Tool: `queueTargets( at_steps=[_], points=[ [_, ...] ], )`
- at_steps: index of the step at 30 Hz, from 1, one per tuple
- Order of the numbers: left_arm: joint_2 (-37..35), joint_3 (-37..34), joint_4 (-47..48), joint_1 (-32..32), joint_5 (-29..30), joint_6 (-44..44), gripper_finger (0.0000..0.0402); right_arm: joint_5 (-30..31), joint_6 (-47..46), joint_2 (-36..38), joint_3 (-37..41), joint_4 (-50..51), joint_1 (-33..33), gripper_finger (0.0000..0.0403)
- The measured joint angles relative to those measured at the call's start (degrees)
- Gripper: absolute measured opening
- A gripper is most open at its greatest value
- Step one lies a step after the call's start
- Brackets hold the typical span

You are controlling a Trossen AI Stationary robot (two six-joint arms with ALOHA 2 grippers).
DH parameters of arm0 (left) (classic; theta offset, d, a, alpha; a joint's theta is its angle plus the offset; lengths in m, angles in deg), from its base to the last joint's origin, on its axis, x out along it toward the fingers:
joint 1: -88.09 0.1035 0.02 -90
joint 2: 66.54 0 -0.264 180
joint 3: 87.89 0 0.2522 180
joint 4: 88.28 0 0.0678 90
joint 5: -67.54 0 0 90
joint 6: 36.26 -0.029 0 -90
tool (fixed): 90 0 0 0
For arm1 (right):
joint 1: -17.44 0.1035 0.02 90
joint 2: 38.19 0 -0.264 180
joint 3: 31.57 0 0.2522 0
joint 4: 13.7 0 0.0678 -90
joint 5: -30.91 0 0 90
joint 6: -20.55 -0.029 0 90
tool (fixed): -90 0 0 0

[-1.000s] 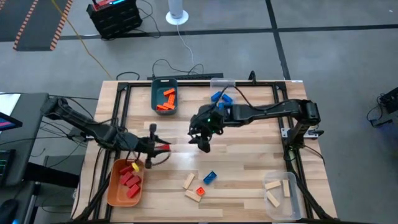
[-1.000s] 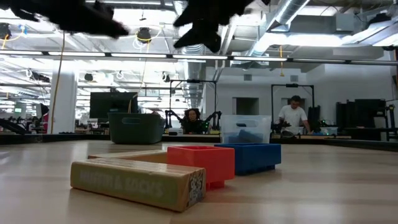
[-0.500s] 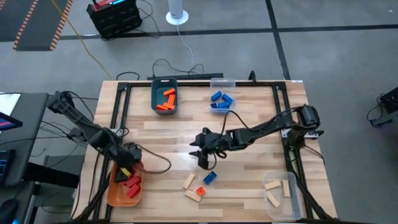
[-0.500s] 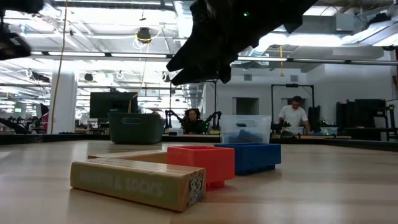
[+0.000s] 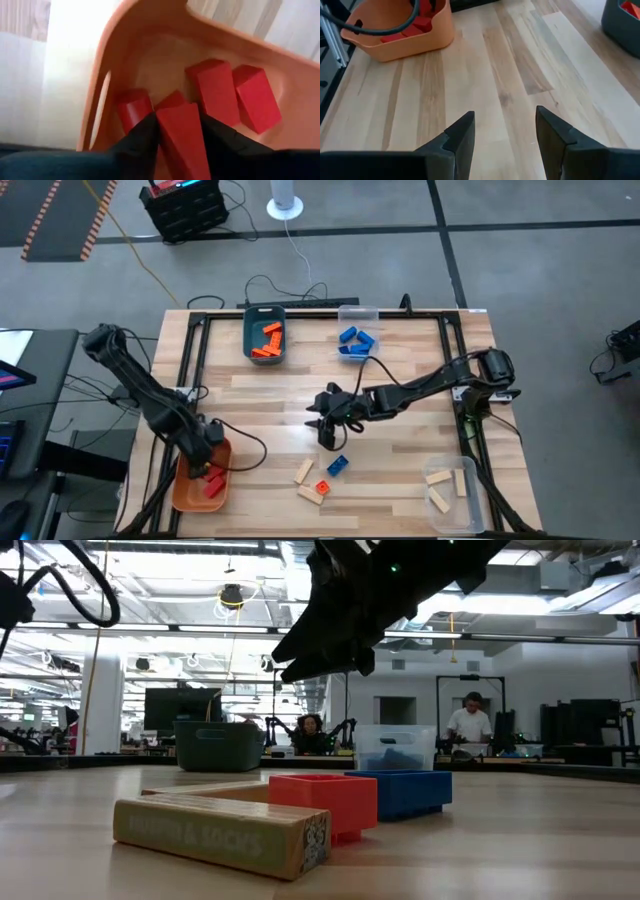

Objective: Sort blocks
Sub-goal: Put the red block into the orange bin, then put the brown block into the bottom transparent bin

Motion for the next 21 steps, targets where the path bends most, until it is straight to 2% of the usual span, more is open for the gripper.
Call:
queueTargets(
  at_steps=[6,8,10,14,17,21],
  points=[
    [1.0,0.0,-1.1,0.1,0.0,-0.5,0.0165,0.0,0.9,0.0,0.0,0.1,-0.1,0.0179],
    [0.6,0.5,-0.7,0.7,-2.2,-1.1,0.0185,0.0,0.9,0.0,0.0,0.4,-0.1,0.0179],
    [0.2,2.5,-0.3,1.7,-4.8,-2.4,0.0197,0.0,0.9,0.0,0.0,0.9,-0.1,0.0179],
    [-0.3,8.1,-0.3,2.9,-5.2,-6.9,0.0202,0.0,1.1,0.0,0.0,1.8,-0.1,0.0179],
    [-0.2,11.9,-0.4,3.3,-1.7,-12.2,0.0200,0.1,1.8,0.0,0.0,1.6,0.9,0.0179],
    [-0.1,14.1,-0.3,4.1,7.8,-18.9,0.0199,2.3,3.9,0.0,0.0,1.4,4.4,0.0179]
  ],
)
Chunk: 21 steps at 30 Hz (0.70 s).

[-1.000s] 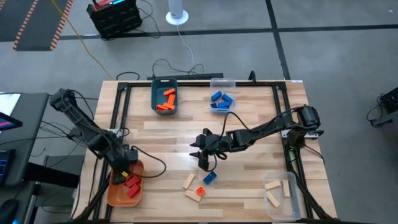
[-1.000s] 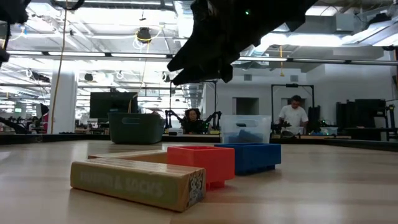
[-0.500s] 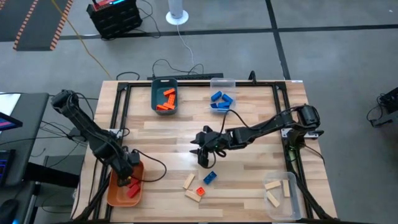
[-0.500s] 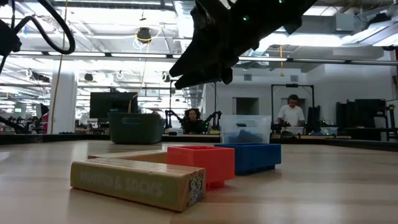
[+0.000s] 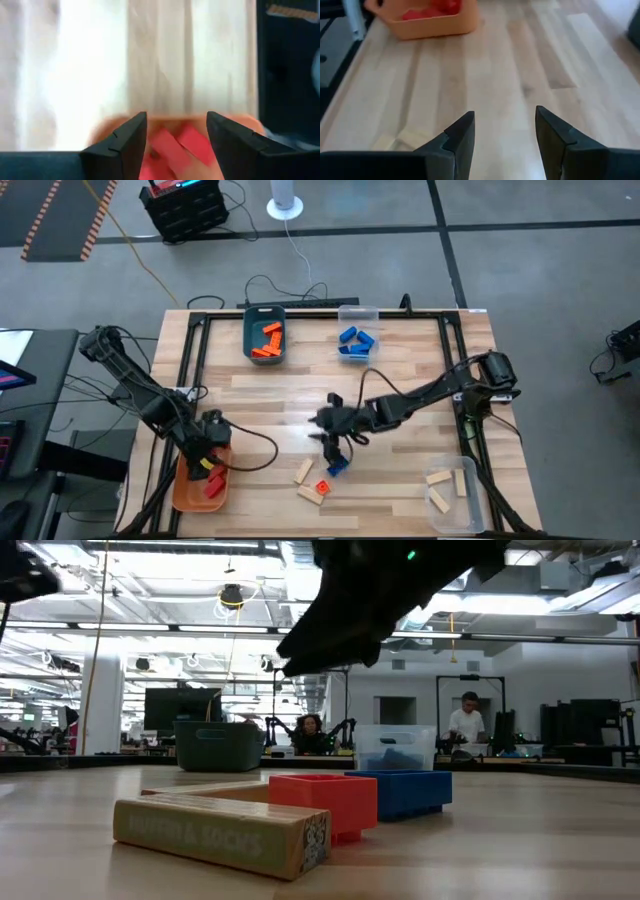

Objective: Sort blocks
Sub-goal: Put the brown block into the bottom transparent bin

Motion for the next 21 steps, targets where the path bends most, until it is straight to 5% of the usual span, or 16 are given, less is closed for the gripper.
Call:
queueTargets(
  at_steps=[9,21],
  points=[
    [1.3,0.4,-0.1,9.7,3.6,-11.0,0.0199,2.8,2.6,-5.3,-11.0,15.5,4.4,0.0180],
    [4.7,0.4,-0.2,14.8,4.9,-19.8,0.0198,-11.3,18.2,-21.8,-35.2,37.1,5.6,0.0234]
  ],
)
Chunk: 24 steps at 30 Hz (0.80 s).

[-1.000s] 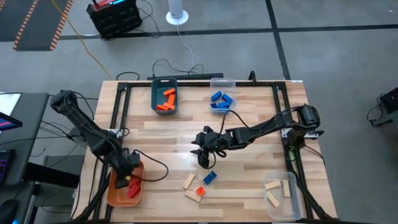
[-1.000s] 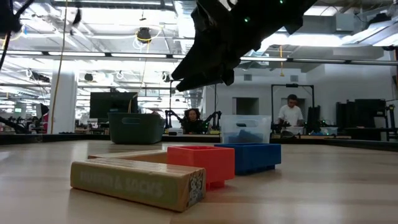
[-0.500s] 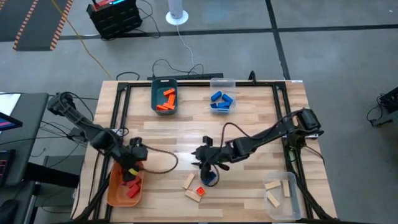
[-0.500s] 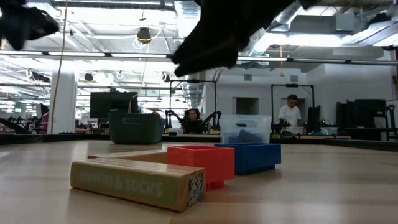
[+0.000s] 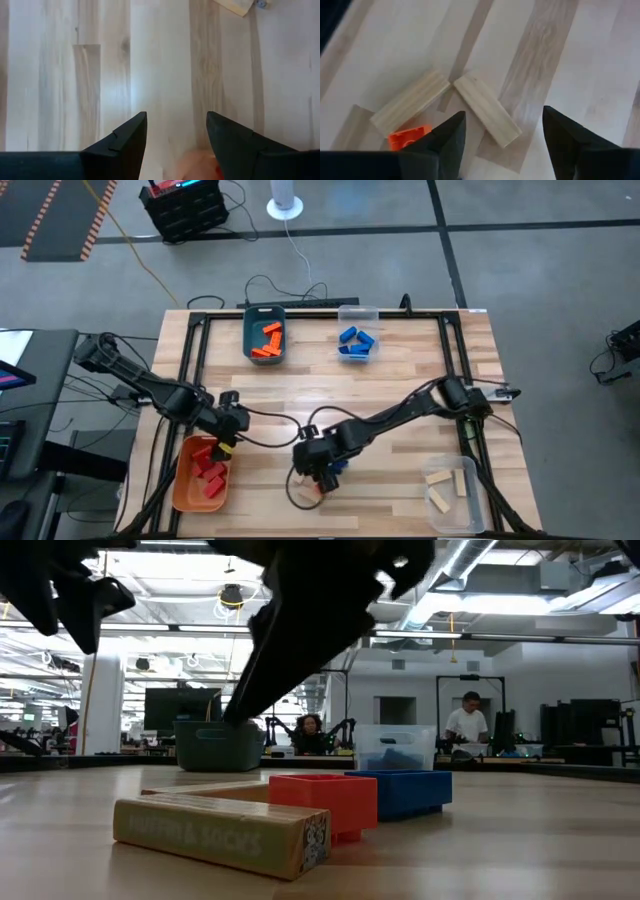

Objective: Sort blocks
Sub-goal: Put the brown block into the bottom transparent bin

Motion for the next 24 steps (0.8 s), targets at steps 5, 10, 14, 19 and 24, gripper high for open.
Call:
queueTargets(
  at_steps=[5,10,14,19,24],
  points=[
    [-0.8,0.0,-0.1,-0.7,0.8,1.1,0.0198,-0.2,4.1,-4.8,-6.5,6.2,0.2,0.0249],
    [-2.4,0.0,1.3,-2.3,1.3,2.4,0.0198,-0.7,7.1,-5.7,-7.0,7.9,0.2,0.0249],
    [-3.6,0.0,3.1,-2.6,2.5,2.8,0.0198,-0.7,7.5,-5.7,-6.7,7.9,-0.5,0.0248],
    [-4.9,0.0,3.3,-2.6,3.5,2.8,0.0198,-2.0,8.1,-6.1,-6.8,7.1,-1.6,0.0248],
    [-5.5,0.0,4.6,-2.6,3.5,2.8,0.0198,-4.2,9.0,-7.6,-6.8,4.4,-1.3,0.0248]
  ],
)
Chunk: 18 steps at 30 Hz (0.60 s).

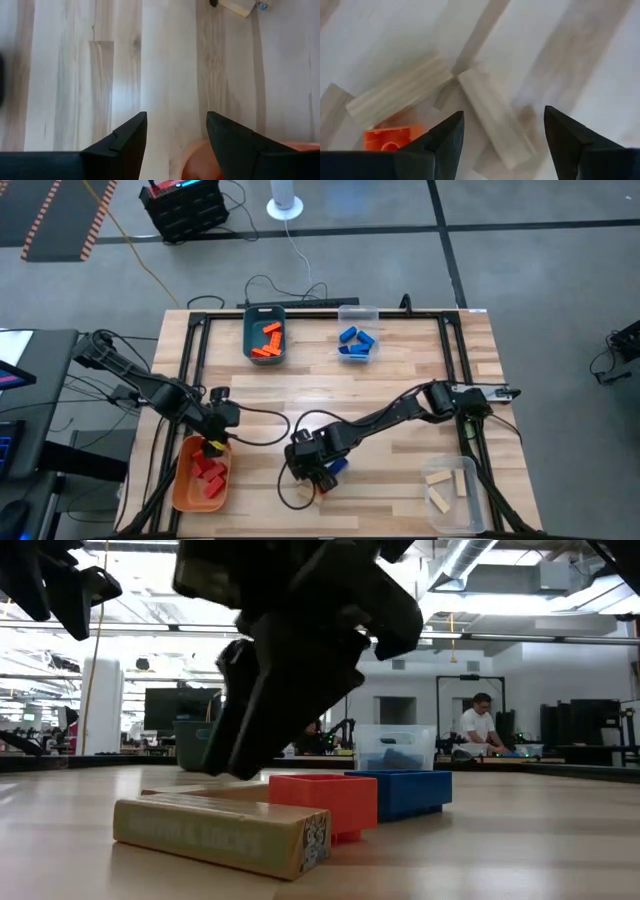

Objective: Sort blocks
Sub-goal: Put the brown block into the bottom transparent bin

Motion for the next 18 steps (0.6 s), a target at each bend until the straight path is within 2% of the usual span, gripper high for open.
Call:
queueTargets(
  at_steps=[7,13,18],
  points=[
    [0.0,0.0,0.6,0.0,0.0,0.1,0.0198,-0.1,0.5,-0.8,0.0,0.6,0.2,0.0237],
    [0.0,0.0,0.7,0.0,0.0,0.3,0.0198,0.3,1.8,-0.8,1.1,1.9,-0.3,0.0168],
    [0.0,0.0,1.4,0.0,-0.1,0.3,0.0198,3.0,1.7,-0.7,1.8,3.4,-0.9,0.0115]
  ],
)
